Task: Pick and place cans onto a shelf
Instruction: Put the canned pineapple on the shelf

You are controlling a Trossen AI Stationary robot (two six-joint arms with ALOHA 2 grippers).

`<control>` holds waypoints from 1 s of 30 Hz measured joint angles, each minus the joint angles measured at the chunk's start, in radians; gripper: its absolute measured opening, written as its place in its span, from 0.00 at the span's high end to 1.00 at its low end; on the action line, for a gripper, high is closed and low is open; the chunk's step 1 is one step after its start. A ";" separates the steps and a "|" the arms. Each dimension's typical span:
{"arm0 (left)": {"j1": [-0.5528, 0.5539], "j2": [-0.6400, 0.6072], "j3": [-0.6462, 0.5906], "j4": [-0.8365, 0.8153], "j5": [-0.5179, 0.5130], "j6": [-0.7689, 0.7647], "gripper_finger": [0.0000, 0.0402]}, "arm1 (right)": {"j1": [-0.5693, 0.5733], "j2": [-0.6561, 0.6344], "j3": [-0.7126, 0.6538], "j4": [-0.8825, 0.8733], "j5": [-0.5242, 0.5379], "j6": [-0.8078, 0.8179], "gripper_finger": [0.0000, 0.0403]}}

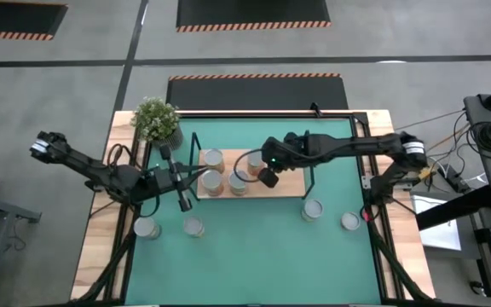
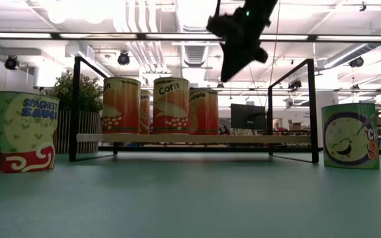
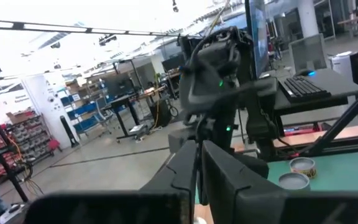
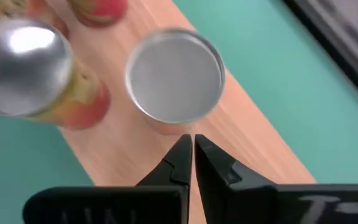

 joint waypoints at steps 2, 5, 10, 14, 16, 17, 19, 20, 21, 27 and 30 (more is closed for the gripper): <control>0.000 -0.004 -0.004 -0.003 0.000 0.000 0.99 | -0.023 0.020 -0.002 -0.007 -0.031 -0.001 0.98; -0.001 -0.008 -0.003 -0.002 0.000 0.004 1.00 | -0.044 0.048 -0.003 -0.013 -0.051 -0.008 0.98; -0.001 -0.008 -0.002 -0.004 0.000 0.006 1.00 | -0.064 0.075 -0.004 -0.007 -0.054 -0.030 0.98; -0.001 -0.008 -0.002 -0.004 0.000 0.007 1.00 | -0.073 0.088 -0.004 0.022 -0.051 -0.055 0.98; -0.001 -0.009 -0.002 -0.004 0.001 0.008 1.00 | -0.076 0.095 -0.005 0.066 -0.041 -0.080 0.98; -0.001 -0.009 -0.002 -0.004 0.001 0.008 1.00 | -0.080 0.098 -0.005 0.093 -0.036 -0.096 0.98; -0.001 -0.010 -0.002 -0.003 0.001 0.008 1.00 | -0.084 0.105 -0.005 0.147 -0.026 -0.129 0.98; -0.001 -0.010 -0.002 -0.003 0.002 0.008 1.00 | -0.084 0.108 -0.005 0.178 -0.019 -0.148 0.98; -0.001 -0.010 -0.002 -0.004 0.002 0.008 1.00 | -0.085 0.111 -0.005 0.202 -0.015 -0.170 0.98; -0.001 -0.010 -0.002 -0.004 0.002 0.008 1.00 | -0.085 0.105 -0.005 0.229 0.031 -0.214 0.98; -0.001 -0.010 -0.002 -0.004 0.002 0.008 1.00 | -0.091 0.104 -0.005 0.247 0.037 -0.226 0.98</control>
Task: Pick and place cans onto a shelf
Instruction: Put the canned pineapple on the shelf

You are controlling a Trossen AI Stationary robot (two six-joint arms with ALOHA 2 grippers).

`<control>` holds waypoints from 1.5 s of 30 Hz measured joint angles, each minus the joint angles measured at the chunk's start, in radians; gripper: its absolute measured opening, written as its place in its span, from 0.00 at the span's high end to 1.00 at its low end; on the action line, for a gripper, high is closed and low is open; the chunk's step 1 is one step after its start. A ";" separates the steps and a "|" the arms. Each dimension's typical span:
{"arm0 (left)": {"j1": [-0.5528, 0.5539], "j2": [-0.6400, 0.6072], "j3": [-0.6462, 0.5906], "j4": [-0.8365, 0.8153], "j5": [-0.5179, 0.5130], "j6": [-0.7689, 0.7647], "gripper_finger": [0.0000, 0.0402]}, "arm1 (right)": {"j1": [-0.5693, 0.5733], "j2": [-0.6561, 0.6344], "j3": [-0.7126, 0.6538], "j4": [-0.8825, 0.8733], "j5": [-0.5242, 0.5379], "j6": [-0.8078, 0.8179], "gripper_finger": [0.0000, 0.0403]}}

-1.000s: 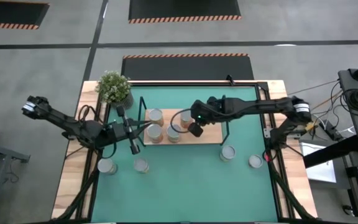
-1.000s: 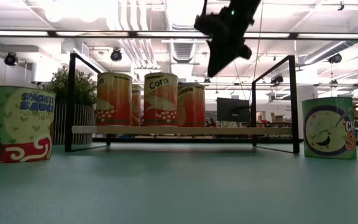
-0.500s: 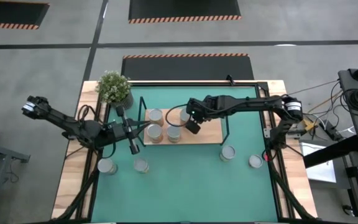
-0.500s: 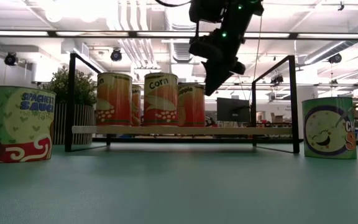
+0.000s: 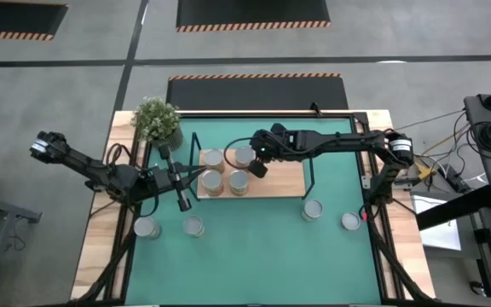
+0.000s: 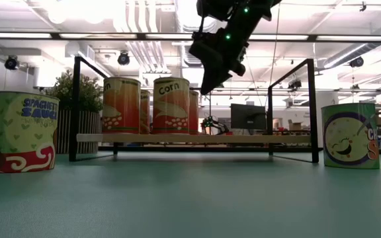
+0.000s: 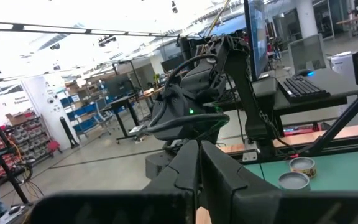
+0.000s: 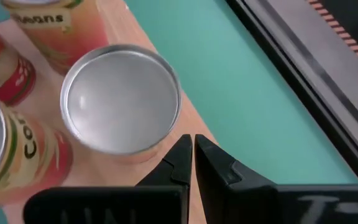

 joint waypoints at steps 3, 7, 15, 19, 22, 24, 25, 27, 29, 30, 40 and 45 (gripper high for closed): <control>0.000 0.000 0.000 0.000 0.000 0.000 1.00 | -0.005 0.010 0.000 0.038 0.000 -0.008 0.98; 0.000 0.000 0.000 0.000 0.000 0.000 1.00 | -0.005 0.033 0.000 0.084 0.001 -0.049 0.98; 0.000 0.000 0.000 0.000 0.000 0.000 1.00 | -0.005 0.052 -0.001 0.155 0.000 -0.115 0.98; 0.000 0.000 0.000 0.000 0.001 0.000 1.00 | -0.005 0.052 0.001 0.185 -0.001 -0.154 0.98; 0.000 0.000 0.000 0.000 0.001 0.000 1.00 | -0.005 0.052 0.002 0.210 -0.011 -0.159 0.98; 0.000 0.000 0.000 0.000 0.001 0.000 1.00 | -0.005 0.052 0.002 0.212 -0.012 -0.159 0.98; 0.000 0.000 0.000 0.000 0.001 0.000 1.00 | -0.005 0.052 0.002 0.216 -0.014 -0.159 0.98; 0.000 0.000 0.000 0.000 0.001 0.000 1.00 | -0.005 0.052 0.002 0.223 -0.035 -0.159 0.98; 0.000 0.000 0.000 0.000 0.001 0.000 1.00 | -0.004 0.052 0.002 0.235 -0.031 -0.162 0.98; 0.000 0.000 0.000 0.000 0.001 0.000 1.00 | -0.004 0.052 0.000 0.250 -0.026 -0.170 0.98; 0.000 0.000 0.000 0.000 0.001 0.001 1.00 | 0.006 0.064 0.003 0.347 -0.184 -0.117 0.98; -0.001 0.000 0.000 0.000 0.001 0.001 1.00 | 0.007 0.094 -0.004 0.352 -0.176 -0.099 0.98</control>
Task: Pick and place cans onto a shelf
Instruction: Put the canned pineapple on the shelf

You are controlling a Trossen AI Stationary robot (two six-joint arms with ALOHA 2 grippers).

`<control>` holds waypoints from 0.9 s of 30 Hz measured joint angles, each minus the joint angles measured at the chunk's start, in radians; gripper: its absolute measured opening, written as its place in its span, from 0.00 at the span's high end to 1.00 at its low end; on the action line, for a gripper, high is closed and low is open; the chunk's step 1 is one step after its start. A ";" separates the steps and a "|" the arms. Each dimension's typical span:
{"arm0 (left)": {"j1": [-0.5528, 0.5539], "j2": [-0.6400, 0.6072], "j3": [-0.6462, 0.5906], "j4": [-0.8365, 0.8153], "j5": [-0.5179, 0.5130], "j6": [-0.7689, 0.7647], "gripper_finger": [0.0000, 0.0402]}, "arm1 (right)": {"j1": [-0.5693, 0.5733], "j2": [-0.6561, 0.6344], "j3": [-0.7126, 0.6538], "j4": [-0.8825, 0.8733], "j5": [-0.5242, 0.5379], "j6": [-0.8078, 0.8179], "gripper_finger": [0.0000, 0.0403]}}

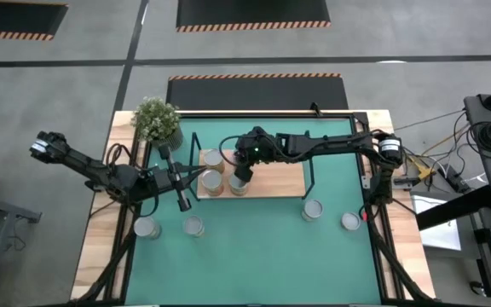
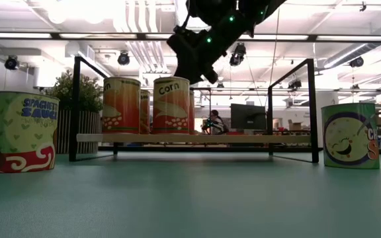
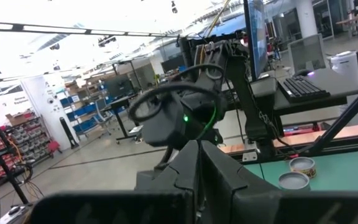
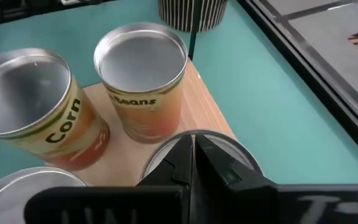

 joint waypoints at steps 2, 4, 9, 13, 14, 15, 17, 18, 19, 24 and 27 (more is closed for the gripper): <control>0.000 0.000 0.000 0.000 0.000 0.003 1.00 | 0.000 0.011 0.000 0.001 0.000 0.000 0.98; 0.000 0.000 0.000 0.000 0.000 0.003 1.00 | 0.000 0.023 0.000 0.007 0.001 0.000 0.98; 0.000 -0.001 0.000 -0.001 0.000 0.003 1.00 | 0.001 0.034 0.003 0.010 -0.009 -0.011 0.98; 0.000 -0.002 0.000 -0.001 0.000 0.003 1.00 | 0.008 0.035 0.003 0.009 -0.011 -0.027 0.98; 0.000 -0.002 0.000 -0.001 0.000 0.003 1.00 | 0.011 0.035 0.004 0.007 -0.012 -0.037 0.98; 0.000 -0.002 0.000 -0.001 0.000 0.003 1.00 | 0.014 0.035 0.005 0.005 -0.014 -0.053 0.98; 0.000 -0.002 0.000 -0.001 0.000 0.003 1.00 | 0.021 0.035 0.006 0.004 -0.017 -0.075 0.98; 0.000 -0.002 0.000 -0.001 0.000 0.003 1.00 | 0.023 0.035 0.006 0.004 -0.017 -0.080 0.98; 0.000 -0.002 0.000 -0.001 0.001 0.003 1.00 | 0.025 0.035 0.006 0.004 -0.017 -0.084 0.98; 0.000 -0.002 0.000 -0.001 0.001 0.003 1.00 | 0.025 0.035 0.006 0.004 -0.020 -0.090 0.98; 0.000 -0.002 0.000 -0.001 0.001 0.003 1.00 | 0.026 0.035 0.006 0.003 -0.035 -0.099 0.98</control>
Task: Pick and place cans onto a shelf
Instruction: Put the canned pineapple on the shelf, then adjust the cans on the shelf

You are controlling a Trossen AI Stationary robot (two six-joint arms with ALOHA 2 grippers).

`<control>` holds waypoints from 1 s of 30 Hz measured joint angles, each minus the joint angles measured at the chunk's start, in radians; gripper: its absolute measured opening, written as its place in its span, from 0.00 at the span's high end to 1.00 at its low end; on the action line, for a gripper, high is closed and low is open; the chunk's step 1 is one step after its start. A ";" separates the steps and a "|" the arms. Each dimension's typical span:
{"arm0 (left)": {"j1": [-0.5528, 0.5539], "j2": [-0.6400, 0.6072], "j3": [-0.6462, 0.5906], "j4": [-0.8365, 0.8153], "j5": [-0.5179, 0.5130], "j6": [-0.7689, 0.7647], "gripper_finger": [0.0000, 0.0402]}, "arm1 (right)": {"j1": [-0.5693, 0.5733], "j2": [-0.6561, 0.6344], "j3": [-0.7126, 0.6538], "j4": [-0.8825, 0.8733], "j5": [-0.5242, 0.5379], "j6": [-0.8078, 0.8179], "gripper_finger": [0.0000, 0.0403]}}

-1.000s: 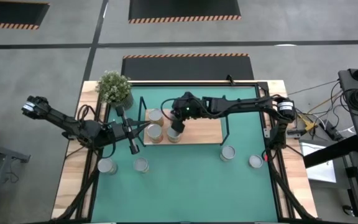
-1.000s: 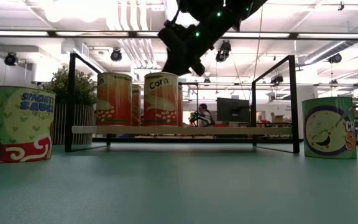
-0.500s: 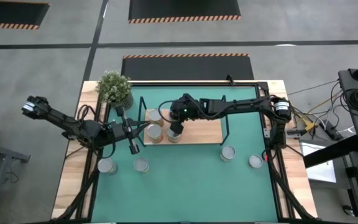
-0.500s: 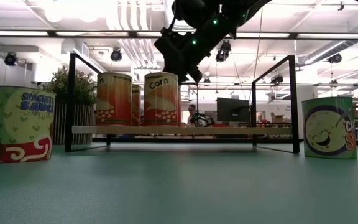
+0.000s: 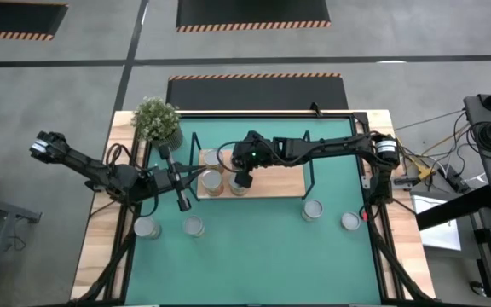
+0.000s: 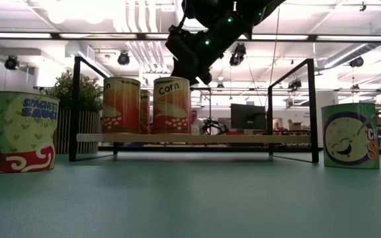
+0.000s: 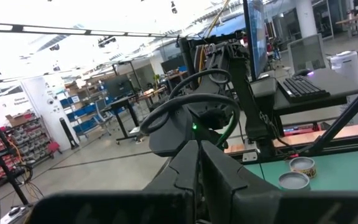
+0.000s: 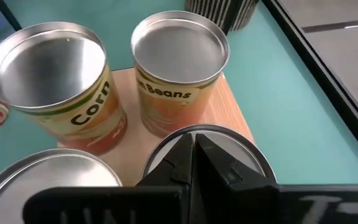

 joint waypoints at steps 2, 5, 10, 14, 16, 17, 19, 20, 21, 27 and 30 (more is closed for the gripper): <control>0.000 0.000 0.000 0.000 0.000 0.000 1.00 | 0.003 0.000 0.000 0.000 -0.003 -0.002 0.98; 0.000 0.000 0.000 0.000 0.000 0.000 1.00 | 0.005 0.000 0.000 0.000 -0.004 -0.007 0.98; 0.000 0.000 0.000 0.000 0.000 0.000 1.00 | 0.009 -0.004 -0.001 0.015 0.024 -0.016 0.98; 0.000 0.000 0.000 -0.001 0.000 0.000 1.00 | 0.016 -0.024 -0.003 0.018 0.024 -0.017 0.98; 0.000 0.000 0.000 0.000 0.000 0.000 1.00 | 0.021 -0.042 -0.003 0.016 0.024 -0.014 0.98; 0.000 0.000 0.000 0.000 0.000 0.000 1.00 | 0.025 -0.050 -0.003 0.015 0.025 -0.014 0.98; 0.000 0.000 0.000 0.001 0.000 0.000 1.00 | 0.033 -0.060 -0.003 0.022 0.027 -0.014 0.98; 0.000 0.000 0.000 0.001 0.000 0.000 1.00 | 0.037 -0.061 -0.003 0.030 0.027 -0.013 0.98; 0.000 0.000 0.000 0.004 0.000 0.000 1.00 | 0.038 -0.063 -0.003 0.034 0.027 -0.007 0.98; 0.000 0.000 0.000 0.014 0.003 0.000 1.00 | 0.040 -0.054 -0.003 0.105 0.026 0.039 0.98; 0.000 0.000 0.000 0.015 0.003 0.000 1.00 | 0.039 -0.043 0.000 0.138 0.027 0.040 0.98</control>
